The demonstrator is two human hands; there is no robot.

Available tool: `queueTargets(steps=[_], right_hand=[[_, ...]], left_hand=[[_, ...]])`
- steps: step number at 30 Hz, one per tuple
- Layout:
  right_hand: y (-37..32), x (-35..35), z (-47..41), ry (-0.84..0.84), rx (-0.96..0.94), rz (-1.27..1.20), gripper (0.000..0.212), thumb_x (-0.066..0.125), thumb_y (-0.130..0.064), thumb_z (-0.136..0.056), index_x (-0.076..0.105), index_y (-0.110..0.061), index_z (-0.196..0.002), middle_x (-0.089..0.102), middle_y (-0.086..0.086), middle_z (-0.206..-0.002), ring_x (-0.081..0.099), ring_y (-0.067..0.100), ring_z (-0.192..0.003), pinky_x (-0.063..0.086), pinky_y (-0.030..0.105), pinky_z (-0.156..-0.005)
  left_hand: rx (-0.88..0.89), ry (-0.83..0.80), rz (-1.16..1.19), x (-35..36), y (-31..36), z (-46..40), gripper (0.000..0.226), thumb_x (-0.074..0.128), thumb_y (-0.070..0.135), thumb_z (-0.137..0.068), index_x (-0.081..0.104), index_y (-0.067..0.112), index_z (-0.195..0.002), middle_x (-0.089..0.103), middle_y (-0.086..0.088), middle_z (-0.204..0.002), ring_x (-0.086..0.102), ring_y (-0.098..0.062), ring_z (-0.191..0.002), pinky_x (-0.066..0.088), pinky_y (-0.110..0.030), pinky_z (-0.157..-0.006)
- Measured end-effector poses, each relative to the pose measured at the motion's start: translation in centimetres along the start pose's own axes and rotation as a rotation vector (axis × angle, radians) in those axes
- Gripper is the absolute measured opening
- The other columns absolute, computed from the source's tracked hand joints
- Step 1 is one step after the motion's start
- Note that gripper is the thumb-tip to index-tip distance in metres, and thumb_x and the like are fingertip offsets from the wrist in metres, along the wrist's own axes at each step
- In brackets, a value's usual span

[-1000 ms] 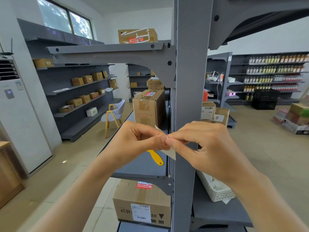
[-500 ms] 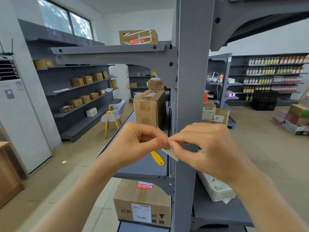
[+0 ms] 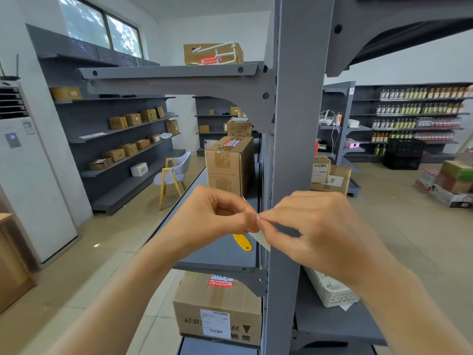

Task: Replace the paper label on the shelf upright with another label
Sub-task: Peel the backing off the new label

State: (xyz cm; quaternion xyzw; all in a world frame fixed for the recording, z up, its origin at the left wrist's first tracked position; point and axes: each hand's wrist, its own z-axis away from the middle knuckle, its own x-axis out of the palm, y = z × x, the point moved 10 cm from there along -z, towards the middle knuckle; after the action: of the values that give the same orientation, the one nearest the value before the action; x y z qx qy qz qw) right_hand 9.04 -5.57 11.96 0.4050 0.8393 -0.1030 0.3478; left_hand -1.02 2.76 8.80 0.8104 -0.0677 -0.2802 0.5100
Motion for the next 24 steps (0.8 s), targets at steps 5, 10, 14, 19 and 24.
queueTargets(steps=[5,10,14,19,24], right_hand=[[-0.1,-0.1,0.0,0.015,0.023,-0.052,0.018,0.068,-0.028,-0.092,0.084,-0.020,-0.092,0.075,-0.007,-0.067,0.065,0.016,-0.055,0.053,0.034,-0.050],[1.3,-0.6,0.1,0.087,0.173,-0.255,0.019,0.066,-0.027,-0.091,0.084,-0.021,-0.089,0.077,-0.010,-0.071,0.069,0.007,-0.063,0.057,0.027,-0.058],[2.7,-0.8,0.7,0.180,0.339,-0.368,0.015,0.070,-0.019,-0.086,0.083,-0.018,-0.082,0.078,-0.010,-0.071,0.072,0.005,-0.064,0.059,0.019,-0.060],[6.7,-0.3,2.4,0.326,0.718,-0.609,0.011,0.069,-0.016,-0.085,0.079,-0.017,-0.080,0.076,-0.007,-0.069,0.073,0.009,-0.060,0.061,0.031,-0.057],[8.6,-1.2,4.3,0.491,0.886,-0.756,0.021,0.066,-0.010,-0.091,0.076,-0.016,-0.074,0.076,0.002,-0.067,0.072,0.019,-0.051,0.060,0.027,-0.054]], left_hand=[[0.065,0.035,-0.057,-0.2,0.2,0.0,0.023,0.069,-0.003,-0.087,0.080,0.015,-0.077,0.080,-0.007,-0.079,0.078,-0.021,-0.078,0.064,-0.036,-0.081],[0.170,0.109,-0.144,-0.4,1.2,0.1,0.026,0.070,-0.003,-0.086,0.078,0.019,-0.076,0.079,-0.004,-0.079,0.076,-0.010,-0.071,0.060,-0.020,-0.069],[0.202,0.162,-0.169,-0.6,1.7,-0.1,0.026,0.070,-0.004,-0.084,0.076,0.020,-0.074,0.078,0.005,-0.073,0.075,-0.007,-0.068,0.060,-0.018,-0.067],[0.099,0.265,0.056,-1.8,-0.2,-0.5,0.022,0.067,0.001,-0.085,0.074,0.015,-0.070,0.080,0.002,-0.076,0.078,-0.018,-0.075,0.063,-0.030,-0.071],[0.004,0.339,0.459,-2.7,-3.0,-0.9,0.041,0.053,-0.004,-0.084,0.068,0.016,-0.053,0.078,0.003,-0.075,0.076,-0.015,-0.082,0.063,-0.030,-0.073]])
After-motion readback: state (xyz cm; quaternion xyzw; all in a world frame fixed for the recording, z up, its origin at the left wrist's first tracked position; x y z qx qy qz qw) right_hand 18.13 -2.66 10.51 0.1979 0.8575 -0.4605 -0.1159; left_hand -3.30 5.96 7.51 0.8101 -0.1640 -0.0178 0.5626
